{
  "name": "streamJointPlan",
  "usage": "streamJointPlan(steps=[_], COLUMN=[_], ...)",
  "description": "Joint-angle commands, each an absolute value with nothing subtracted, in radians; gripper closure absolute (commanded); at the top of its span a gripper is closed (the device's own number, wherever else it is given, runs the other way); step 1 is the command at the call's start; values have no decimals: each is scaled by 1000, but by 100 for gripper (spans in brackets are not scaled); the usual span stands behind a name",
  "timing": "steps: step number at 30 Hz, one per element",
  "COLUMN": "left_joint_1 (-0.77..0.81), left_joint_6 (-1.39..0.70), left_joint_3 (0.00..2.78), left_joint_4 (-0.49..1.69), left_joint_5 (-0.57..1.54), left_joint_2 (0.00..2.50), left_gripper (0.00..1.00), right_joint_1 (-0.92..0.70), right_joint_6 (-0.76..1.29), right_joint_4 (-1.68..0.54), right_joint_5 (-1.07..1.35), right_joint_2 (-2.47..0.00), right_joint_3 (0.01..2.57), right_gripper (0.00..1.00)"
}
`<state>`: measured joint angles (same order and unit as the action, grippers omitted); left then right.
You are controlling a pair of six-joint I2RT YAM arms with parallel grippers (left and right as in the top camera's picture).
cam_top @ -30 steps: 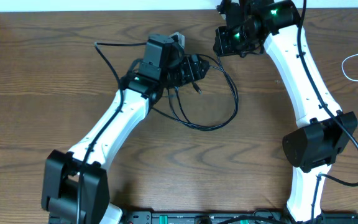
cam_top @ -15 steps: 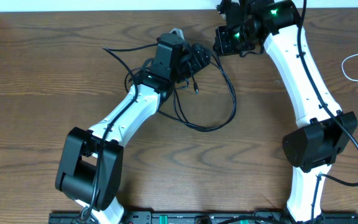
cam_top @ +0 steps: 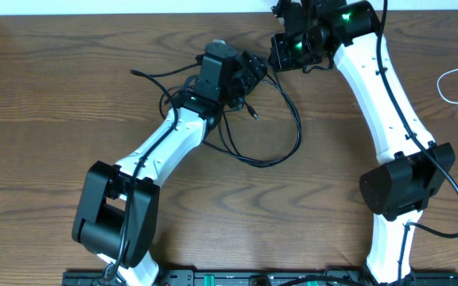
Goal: Untangle cables
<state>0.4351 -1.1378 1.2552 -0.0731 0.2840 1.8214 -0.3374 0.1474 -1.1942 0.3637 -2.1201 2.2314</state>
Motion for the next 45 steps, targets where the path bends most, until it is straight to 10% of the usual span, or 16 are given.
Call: streamJointPlan(steps=[1,5,10,26,34,45], left_joint_1=[459,466,444,200,202,202], left_joint_6=[-1185,-1215,-1201,-1077,-1077,-1147], left_joint_3=[1274,1274,1274,1274,1274,1274], left_joint_4=[-78,-78,-78,-339,-337,-283], left_joint_5=[275,275,271,656,699,726], left_joint_2=[1843,1864,1867,1619,1562,1561], left_gripper=[24,39,92,93,92,91], right_joint_1=[-341,-340,-316,-101,-201,-285], right_joint_6=[134,160,191,-94,-310,-374], right_joint_4=[-1190,-1188,-1212,-1208,-1203,-1211], right_joint_5=[377,378,390,807,912,912], right_joint_2=[-2125,-2125,-2125,-2124,-2098,-2035], right_joint_3=[2234,2234,2234,2235,2236,2236], right_gripper=[99,99,99,98,44,37])
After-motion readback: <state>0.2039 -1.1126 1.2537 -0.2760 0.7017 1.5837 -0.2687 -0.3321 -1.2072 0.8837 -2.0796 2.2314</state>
